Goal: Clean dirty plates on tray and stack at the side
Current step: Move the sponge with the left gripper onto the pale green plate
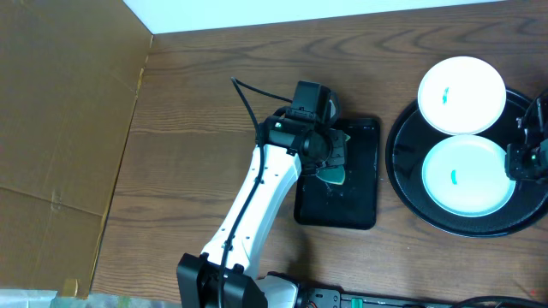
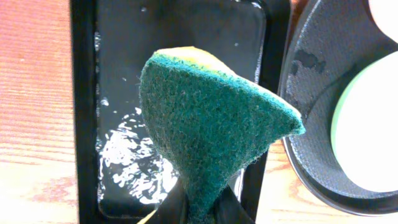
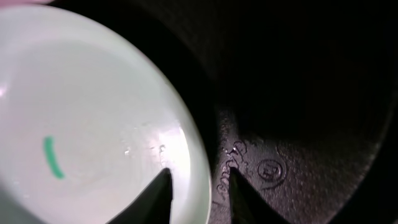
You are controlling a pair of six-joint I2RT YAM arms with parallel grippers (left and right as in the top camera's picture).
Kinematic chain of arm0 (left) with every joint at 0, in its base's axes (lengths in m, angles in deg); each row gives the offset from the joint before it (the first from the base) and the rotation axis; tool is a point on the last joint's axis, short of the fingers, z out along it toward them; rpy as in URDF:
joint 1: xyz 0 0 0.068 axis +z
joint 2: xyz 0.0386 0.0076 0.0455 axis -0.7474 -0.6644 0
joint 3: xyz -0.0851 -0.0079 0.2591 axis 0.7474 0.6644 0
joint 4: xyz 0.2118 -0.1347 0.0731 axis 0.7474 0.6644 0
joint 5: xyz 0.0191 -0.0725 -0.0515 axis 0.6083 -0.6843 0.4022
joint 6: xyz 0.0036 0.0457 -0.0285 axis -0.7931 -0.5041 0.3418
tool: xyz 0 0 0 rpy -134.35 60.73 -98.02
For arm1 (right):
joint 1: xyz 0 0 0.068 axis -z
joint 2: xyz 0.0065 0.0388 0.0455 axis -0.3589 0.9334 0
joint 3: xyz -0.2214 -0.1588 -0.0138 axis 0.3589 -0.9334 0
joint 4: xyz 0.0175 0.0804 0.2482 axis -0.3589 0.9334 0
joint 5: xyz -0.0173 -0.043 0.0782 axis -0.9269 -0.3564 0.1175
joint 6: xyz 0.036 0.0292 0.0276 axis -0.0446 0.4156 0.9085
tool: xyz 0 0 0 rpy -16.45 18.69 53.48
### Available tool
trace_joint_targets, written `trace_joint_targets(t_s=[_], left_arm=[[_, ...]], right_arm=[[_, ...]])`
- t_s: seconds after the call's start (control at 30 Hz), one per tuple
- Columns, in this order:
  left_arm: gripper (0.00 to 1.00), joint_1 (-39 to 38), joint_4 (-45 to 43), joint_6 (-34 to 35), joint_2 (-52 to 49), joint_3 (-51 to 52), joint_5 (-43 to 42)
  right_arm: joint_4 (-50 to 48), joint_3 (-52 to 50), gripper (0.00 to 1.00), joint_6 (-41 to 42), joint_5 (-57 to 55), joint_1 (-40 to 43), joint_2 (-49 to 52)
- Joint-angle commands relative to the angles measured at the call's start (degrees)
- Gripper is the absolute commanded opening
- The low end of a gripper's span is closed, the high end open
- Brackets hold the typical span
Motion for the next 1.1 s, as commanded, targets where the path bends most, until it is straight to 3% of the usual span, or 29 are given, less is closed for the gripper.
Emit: trace_joint_targets(t_s=[0.0,0.13,0.3,0.57,0.9,1.07], left_arm=[[0.07,-2.0,-0.7,1.1,0.3,-1.5,-1.2],[0.07,-6.6,-4.6,3.9,0.3,-1.5,-1.2],[0.07,-14.9,-14.8,8.1,-1.0,-1.5,-1.2],[0.07,-27.4,-29.3,13.7,-11.7,-1.4,-3.9],[0.07,-30.0,-42.2,17.4,-26.3,-1.4,-14.6],[0.07,-29.9,-42.8,17.5,-30.8,-1.4,-15.3]], right_arm=[[0.0,0.3,0.18,0.0,1.3,-0.5,1.9],[0.0,0.3,0.02,0.1,1.8,-1.7,3.4],[0.8,0.3,0.01,0.1,1.8,-3.1,3.7],[1.7,0.3,0.01,0.2,1.8,-3.7,3.7],[2.1,0.3,0.01,0.1,1.8,-3.7,3.7],[2.7,0.3,0.01,0.1,1.8,-3.7,3.7]])
